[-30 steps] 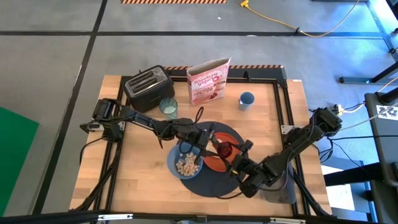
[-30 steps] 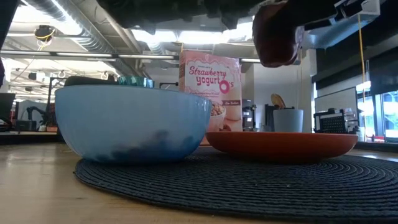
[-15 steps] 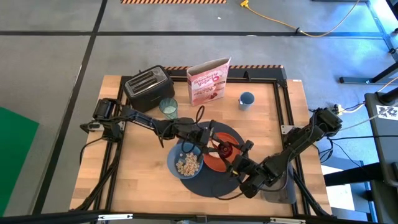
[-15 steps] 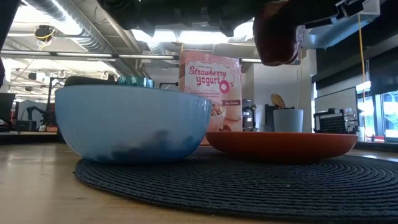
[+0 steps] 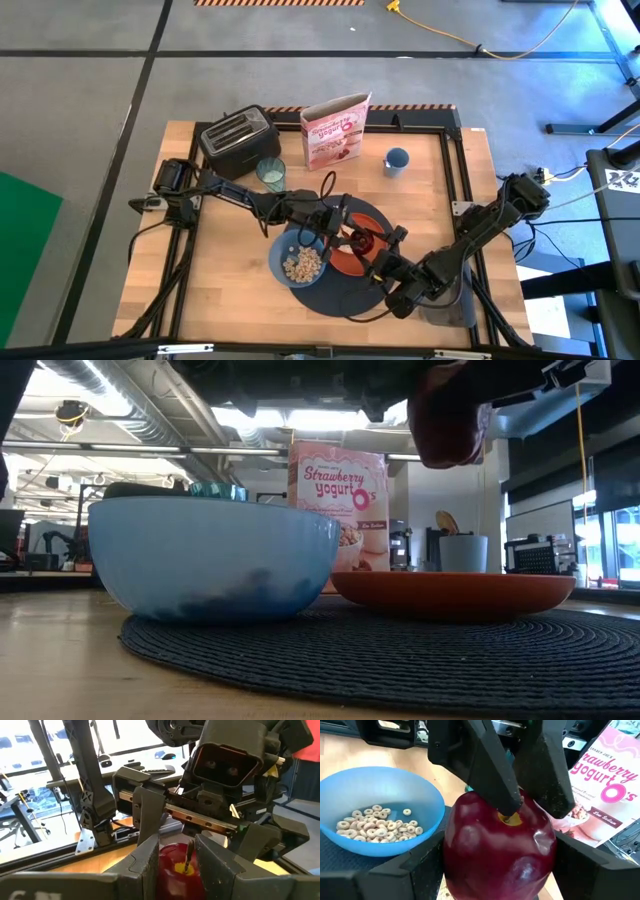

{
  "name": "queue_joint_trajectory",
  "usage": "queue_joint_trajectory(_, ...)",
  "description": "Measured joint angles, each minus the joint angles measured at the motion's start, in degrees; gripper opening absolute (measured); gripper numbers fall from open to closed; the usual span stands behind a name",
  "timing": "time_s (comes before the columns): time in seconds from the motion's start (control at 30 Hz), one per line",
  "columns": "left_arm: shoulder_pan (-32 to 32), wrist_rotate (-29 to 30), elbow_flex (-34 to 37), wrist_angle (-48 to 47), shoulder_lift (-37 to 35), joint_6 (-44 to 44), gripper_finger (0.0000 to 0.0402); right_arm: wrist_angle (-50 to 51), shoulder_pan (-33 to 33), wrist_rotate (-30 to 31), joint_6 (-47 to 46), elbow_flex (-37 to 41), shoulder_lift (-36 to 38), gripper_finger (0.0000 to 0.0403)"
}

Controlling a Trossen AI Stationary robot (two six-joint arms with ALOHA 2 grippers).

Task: Arrange a breakfast setting
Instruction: Put the apple on the plate

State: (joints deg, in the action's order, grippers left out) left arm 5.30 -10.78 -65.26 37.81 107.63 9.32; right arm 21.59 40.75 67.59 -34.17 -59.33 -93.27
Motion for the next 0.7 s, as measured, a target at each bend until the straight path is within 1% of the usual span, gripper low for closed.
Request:
queue_joint_trajectory(0.1, 0.0, 0.14, -0.02, -0.82, 0.0, -0.01, 0.011, -0.38, 0.0, -0.33, 0.13, 0.0, 0.0, 0.0291)
queue_joint_trajectory(0.43, 0.29, -2.09, -0.02, -1.8, -0.07, 1.79, 0.0016, -0.6, 0.0, -0.02, 0.13, 0.0, -0.04, 0.0291)
queue_joint_trajectory(0.57, 0.33, -2.35, -0.02, -1.95, -0.07, 1.81, 0.0006, -0.69, 0.0, 0.18, 0.11, 0.0, -0.04, 0.0291)
queue_joint_trajectory(0.7, 0.4, -2.32, 0.0, -2.13, -0.07, 1.46, 0.0017, -0.76, -0.32, -0.09, 0.02, 0.0, -0.04, 0.0291)
